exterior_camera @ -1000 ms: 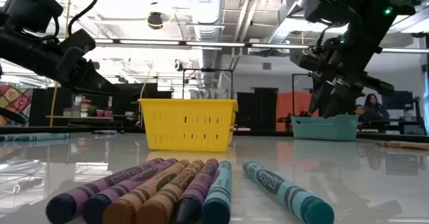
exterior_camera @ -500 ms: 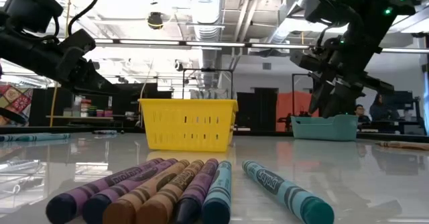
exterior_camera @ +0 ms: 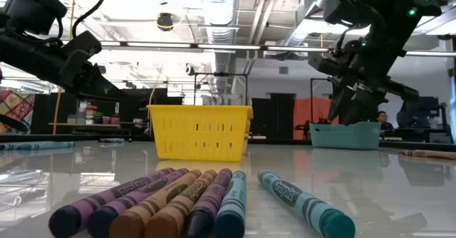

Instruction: Sort crayons

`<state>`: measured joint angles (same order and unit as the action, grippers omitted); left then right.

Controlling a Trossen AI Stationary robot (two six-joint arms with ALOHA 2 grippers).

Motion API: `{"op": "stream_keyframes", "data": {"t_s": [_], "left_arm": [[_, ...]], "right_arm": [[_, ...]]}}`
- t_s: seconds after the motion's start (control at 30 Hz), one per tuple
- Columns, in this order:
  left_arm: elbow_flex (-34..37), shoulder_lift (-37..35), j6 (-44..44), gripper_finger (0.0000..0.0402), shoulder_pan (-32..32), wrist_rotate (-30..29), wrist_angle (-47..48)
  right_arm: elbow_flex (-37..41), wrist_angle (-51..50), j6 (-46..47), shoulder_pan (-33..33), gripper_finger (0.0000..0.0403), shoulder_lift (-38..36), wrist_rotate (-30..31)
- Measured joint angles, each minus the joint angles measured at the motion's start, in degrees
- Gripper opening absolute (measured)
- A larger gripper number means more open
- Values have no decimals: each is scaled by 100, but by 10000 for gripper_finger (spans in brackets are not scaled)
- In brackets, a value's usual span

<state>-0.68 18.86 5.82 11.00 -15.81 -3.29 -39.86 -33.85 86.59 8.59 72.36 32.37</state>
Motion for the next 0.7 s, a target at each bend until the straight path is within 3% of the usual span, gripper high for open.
{"op": "stream_keyframes", "data": {"t_s": [0.3, 0.5, 0.7], "left_arm": [[1, 2, 0, 167, 0, 0, 0], [2, 0, 1, 167, 2, 0, 0], [0, 0, 0, 167, 1, 0, 0]], "right_arm": [[-1, 1, 0, 1, 129, 1, -25], [-1, 2, 2, -1, 129, 1, -724], [0, 2, 1, -13, 129, -1, -812]]}}
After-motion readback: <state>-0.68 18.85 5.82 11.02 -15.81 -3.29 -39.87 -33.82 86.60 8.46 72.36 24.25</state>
